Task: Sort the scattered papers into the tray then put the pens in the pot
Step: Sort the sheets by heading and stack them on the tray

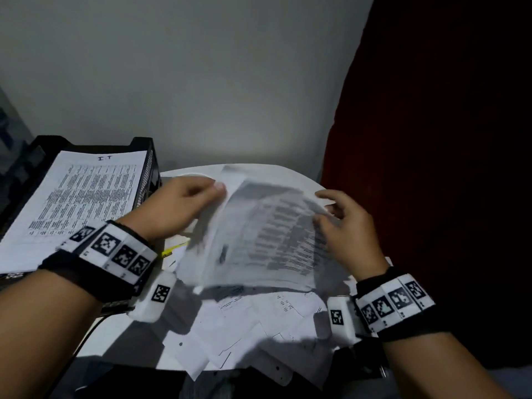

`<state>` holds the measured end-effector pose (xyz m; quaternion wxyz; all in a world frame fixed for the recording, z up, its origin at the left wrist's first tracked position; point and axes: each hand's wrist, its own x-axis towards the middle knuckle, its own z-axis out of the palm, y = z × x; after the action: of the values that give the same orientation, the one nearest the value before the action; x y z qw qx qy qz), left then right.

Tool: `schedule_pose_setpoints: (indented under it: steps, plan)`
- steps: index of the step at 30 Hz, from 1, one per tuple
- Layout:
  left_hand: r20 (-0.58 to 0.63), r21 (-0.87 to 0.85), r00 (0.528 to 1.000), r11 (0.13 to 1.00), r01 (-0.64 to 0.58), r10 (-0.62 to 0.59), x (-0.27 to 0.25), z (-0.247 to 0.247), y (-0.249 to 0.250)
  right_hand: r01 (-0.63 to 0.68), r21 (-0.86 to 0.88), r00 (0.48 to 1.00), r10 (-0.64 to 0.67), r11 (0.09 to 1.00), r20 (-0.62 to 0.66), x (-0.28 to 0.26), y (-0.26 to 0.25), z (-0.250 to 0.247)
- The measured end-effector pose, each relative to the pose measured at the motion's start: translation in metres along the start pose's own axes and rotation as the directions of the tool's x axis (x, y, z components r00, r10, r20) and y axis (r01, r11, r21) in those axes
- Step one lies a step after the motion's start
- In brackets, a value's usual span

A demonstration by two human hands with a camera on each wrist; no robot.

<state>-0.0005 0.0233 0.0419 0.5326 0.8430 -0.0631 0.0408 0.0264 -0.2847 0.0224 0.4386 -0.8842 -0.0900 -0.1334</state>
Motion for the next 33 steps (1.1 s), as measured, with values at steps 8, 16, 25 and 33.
schedule_pose_setpoints:
  steps: [8,16,25,33]
  plan:
    - [0.066,-0.361,0.979,0.91,0.205,-0.194,-0.001,0.008,-0.026,-0.459,0.684,0.847,0.511,0.568,0.145,0.0,0.025,0.016]
    - [-0.147,-0.183,0.936,0.939,0.292,-0.32,0.001,0.038,-0.029,-0.674,0.624,0.673,0.677,0.395,0.298,-0.025,0.04,0.052]
    - [-0.299,-0.072,0.875,0.923,0.377,-0.381,-0.001,-0.009,-0.037,-0.879,0.35,0.366,0.929,0.325,0.055,-0.048,0.141,0.046]
    - [-0.32,-0.014,0.864,0.914,0.406,-0.389,-0.003,-0.009,-0.039,-0.89,0.186,0.419,0.908,0.417,-0.029,-0.042,0.205,0.078]
